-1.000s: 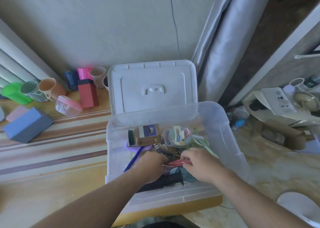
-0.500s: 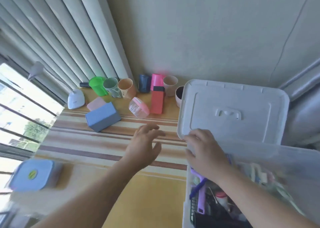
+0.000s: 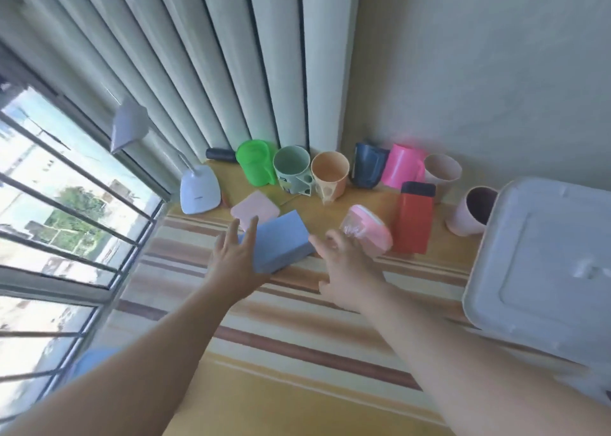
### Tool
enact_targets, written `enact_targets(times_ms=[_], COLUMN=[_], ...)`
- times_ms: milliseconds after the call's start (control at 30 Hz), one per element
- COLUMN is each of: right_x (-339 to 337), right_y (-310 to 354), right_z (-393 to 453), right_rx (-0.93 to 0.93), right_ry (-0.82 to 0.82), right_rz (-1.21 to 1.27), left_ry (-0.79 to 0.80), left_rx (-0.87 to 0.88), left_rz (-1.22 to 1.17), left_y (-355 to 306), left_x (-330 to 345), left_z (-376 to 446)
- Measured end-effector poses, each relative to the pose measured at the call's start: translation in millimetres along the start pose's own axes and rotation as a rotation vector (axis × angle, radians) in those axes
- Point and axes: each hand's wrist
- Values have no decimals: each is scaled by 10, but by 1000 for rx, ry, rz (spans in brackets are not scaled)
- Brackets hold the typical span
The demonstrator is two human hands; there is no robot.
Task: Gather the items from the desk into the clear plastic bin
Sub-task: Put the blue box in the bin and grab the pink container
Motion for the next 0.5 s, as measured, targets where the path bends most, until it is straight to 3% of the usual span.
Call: enact_targets(times_ms=[100,267,500], right_x=[194,349,398], right_y=[109,140,-5], right_z=[304,382,-302], right_rx=[17,44,-45], right_ry=[23,38,156], right_rz=[30,34,31], left_ry=[79,-27,13], left_rx=[22,112,258], left_rz=[-71,-191,-232], left_y=[107,119,-40], left_x=[66,198,263], left_z=[164,-27,-732])
Point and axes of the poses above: each hand's wrist, its own z-axis towards the middle knuckle, its own x-axis out of the palm, y = z × x, and after that the axes turned 2 degrees about x, right-handed
